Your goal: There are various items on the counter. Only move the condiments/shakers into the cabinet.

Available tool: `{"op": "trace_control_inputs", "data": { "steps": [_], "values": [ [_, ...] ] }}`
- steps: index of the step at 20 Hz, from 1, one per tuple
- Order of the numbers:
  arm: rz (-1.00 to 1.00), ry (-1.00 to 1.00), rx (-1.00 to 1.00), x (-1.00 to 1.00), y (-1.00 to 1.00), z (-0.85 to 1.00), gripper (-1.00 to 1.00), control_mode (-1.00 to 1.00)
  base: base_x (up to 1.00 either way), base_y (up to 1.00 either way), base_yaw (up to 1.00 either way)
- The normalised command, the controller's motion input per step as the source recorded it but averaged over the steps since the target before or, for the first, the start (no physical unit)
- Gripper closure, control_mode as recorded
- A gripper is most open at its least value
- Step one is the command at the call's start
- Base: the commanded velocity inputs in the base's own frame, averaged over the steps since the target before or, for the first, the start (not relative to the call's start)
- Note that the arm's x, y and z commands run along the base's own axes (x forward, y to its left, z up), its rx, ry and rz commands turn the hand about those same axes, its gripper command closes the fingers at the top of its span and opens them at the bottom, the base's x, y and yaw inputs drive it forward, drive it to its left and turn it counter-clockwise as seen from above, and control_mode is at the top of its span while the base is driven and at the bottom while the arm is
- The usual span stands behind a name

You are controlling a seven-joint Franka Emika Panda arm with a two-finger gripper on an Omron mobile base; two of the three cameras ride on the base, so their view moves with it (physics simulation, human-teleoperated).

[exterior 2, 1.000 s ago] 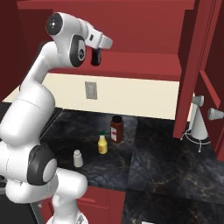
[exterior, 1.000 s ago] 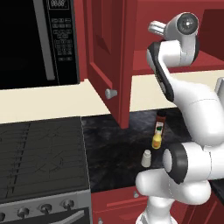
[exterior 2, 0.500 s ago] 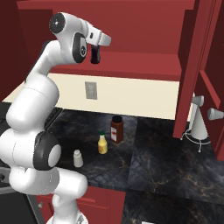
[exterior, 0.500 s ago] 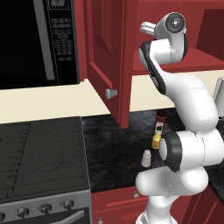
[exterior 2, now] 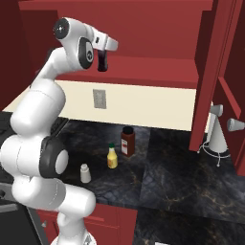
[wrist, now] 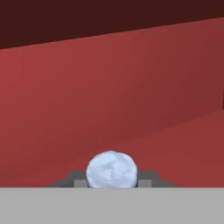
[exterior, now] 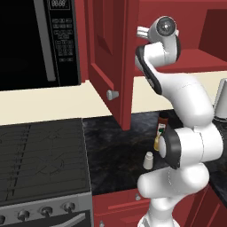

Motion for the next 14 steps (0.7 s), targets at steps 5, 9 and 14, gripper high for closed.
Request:
{"op": "trace_control_inputs", "data": {
  "steps": [5,9,14],
  "values": [
    [0.03,0.02,-0.03,0.46,0.12,-0.17,1.00,-1.00,0.00,0.00,0.00],
    [0.03,0.03,-0.05,0.32,0.20,-0.17,1.00,-1.00,0.00,0.00,0.00],
    [0.03,0.01,-0.08,0.00,0.13,-0.23,-1.00,-1.00,0.00,0.00,0.00]
  ]
}}
